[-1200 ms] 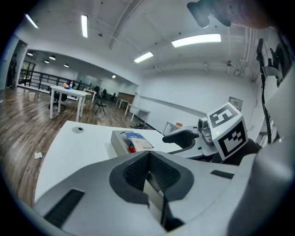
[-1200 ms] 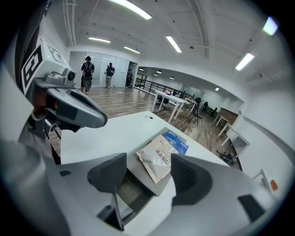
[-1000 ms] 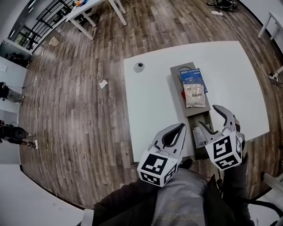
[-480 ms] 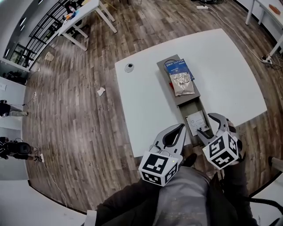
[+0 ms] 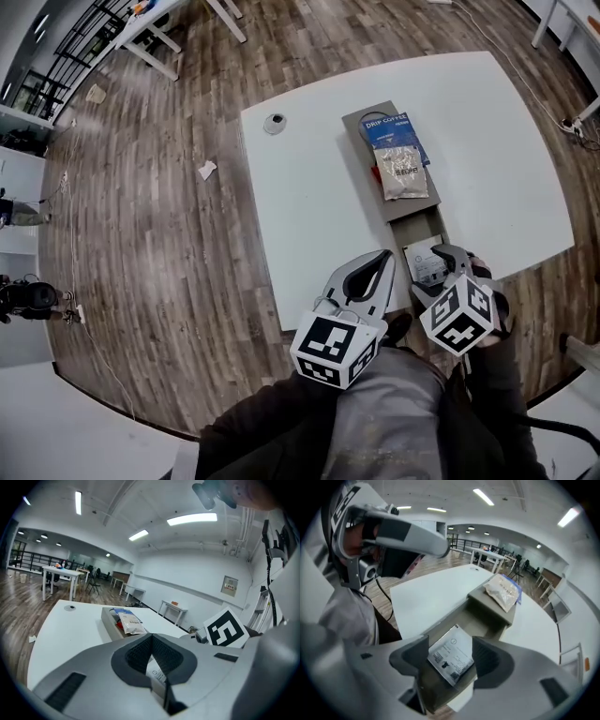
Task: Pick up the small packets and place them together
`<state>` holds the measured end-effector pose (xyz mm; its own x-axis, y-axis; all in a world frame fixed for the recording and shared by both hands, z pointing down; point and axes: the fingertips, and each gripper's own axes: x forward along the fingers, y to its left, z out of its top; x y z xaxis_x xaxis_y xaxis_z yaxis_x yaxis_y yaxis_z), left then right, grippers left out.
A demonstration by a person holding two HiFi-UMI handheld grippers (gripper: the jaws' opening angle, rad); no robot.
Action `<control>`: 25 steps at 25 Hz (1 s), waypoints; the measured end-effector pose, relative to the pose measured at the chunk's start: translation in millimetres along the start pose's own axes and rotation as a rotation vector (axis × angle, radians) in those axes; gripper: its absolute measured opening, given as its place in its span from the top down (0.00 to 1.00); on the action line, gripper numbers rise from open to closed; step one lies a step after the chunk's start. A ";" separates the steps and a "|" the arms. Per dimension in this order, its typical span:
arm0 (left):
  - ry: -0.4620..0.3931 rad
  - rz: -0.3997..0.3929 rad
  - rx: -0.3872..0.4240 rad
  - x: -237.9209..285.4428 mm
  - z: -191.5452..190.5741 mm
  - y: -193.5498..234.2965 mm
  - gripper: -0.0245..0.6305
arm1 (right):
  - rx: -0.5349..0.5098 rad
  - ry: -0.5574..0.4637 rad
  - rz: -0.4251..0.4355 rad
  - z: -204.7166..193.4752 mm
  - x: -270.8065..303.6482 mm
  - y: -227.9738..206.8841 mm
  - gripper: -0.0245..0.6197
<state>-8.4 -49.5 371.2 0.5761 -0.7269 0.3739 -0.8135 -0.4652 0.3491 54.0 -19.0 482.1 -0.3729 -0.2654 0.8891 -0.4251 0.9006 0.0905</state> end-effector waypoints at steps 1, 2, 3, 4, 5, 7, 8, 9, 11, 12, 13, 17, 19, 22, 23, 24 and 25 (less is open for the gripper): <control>0.005 0.002 -0.008 2.4 -2.4 4.3 0.96 | -0.012 0.032 0.012 -4.2 8.4 2.4 0.51; 0.008 0.004 -0.016 4.3 -4.3 8.6 0.96 | -0.022 0.061 0.021 -7.7 16.0 4.1 0.51; 0.011 0.007 -0.024 5.3 -5.4 12.5 0.96 | -0.030 0.086 0.029 -10.5 22.1 5.5 0.51; 0.013 0.009 -0.032 5.3 -5.9 15.8 0.96 | -0.035 0.109 0.034 -12.8 26.7 6.8 0.51; 0.014 0.012 -0.039 4.6 -6.1 18.6 0.96 | -0.040 0.134 0.037 -15.2 29.7 7.8 0.51; 0.017 0.016 -0.057 3.6 -7.5 23.8 0.96 | -0.050 0.179 0.041 -18.6 31.7 9.2 0.51; 0.019 0.018 -0.068 4.2 -9.2 26.7 0.96 | -0.054 0.195 0.046 -19.0 31.7 9.2 0.51; 0.021 0.019 -0.079 5.6 -11.4 29.7 0.96 | -0.060 0.206 0.050 -19.1 31.7 8.8 0.51; 0.026 0.021 -0.096 9.7 -16.7 34.0 0.96 | -0.079 0.213 0.045 -19.5 33.3 5.3 0.58; 0.029 0.019 -0.103 12.6 -19.3 35.0 0.96 | -0.089 0.213 0.032 -20.4 35.1 1.6 0.65; 0.030 0.017 -0.108 15.8 -21.5 35.8 0.96 | -0.098 0.214 0.017 -21.8 37.7 -2.9 0.73; 0.028 0.019 -0.113 19.7 -24.6 39.0 0.96 | -0.105 0.199 -0.026 -23.3 42.6 -13.4 0.81; 0.024 0.020 -0.104 15.9 -22.5 38.3 0.96 | -0.087 0.169 -0.052 -19.0 37.5 -16.0 0.85; 0.013 0.011 -0.072 11.5 -16.9 31.6 0.96 | -0.067 0.105 -0.104 -7.1 22.7 -20.3 0.86; 0.008 0.005 -0.060 10.4 -14.4 27.1 0.96 | -0.060 0.076 -0.121 -1.8 15.7 -21.9 0.86; 0.001 -0.001 -0.048 8.9 -11.4 21.4 0.96 | -0.051 0.044 -0.136 3.7 7.3 -23.3 0.86; -0.007 -0.008 -0.035 6.5 -8.0 14.6 0.96 | -0.042 0.012 -0.152 9.0 -2.3 -24.4 0.86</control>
<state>-15.8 -57.1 385.6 0.5816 -0.7268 0.3654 -0.8058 -0.4530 0.3815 57.8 -43.4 473.8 -0.2971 -0.3956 0.8690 -0.4410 0.8641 0.2426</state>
